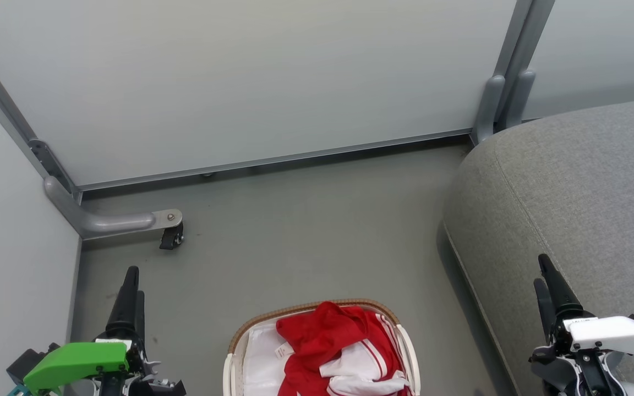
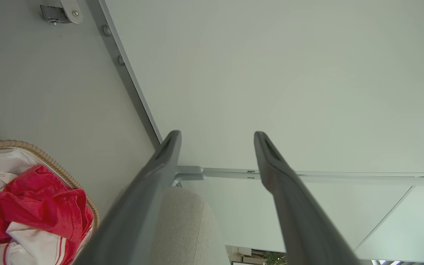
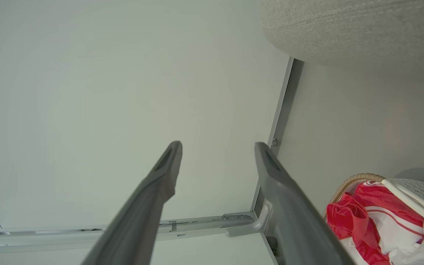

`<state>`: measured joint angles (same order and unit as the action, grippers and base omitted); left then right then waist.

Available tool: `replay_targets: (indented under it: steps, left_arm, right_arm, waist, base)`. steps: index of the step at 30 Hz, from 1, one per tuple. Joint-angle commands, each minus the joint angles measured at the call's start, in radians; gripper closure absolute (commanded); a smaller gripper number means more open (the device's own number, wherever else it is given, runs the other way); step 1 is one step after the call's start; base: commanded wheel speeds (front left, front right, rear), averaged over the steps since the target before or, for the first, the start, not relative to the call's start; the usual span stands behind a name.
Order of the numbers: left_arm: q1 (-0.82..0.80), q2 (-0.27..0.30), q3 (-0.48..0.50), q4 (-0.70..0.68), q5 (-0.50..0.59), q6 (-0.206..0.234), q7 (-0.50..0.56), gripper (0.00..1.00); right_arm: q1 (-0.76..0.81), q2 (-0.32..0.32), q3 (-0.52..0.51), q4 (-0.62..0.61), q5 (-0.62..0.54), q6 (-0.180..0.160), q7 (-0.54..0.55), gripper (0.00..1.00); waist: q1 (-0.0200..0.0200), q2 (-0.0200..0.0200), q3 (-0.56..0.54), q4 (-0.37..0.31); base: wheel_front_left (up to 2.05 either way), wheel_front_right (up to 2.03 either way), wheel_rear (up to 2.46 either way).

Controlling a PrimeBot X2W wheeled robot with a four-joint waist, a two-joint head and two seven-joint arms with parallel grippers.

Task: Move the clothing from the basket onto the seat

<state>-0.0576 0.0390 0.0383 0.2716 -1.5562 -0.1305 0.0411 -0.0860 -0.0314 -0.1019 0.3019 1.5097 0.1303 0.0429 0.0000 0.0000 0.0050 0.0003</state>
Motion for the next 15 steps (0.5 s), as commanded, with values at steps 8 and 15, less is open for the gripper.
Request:
replay_targets:
  steps: [8,15]
  left_arm:
    - [-0.012,0.005,-0.01,-0.046,0.141,0.0,-0.041,0.0]
    - [-0.017,0.006,-0.014,-0.075,0.282,0.0,-0.069,0.0]
  right_arm:
    - [0.002,-0.01,-0.01,-0.077,-0.219,0.0,-0.042,0.0]
    - [0.009,-0.012,-0.014,-0.115,-0.373,0.0,-0.07,0.0]
  waist:
    - [0.0,0.0,0.003,0.0]
    - [0.0,0.0,0.007,0.0]
  base:
    - [0.0,0.0,0.0]
    - [0.0,0.0,0.0]
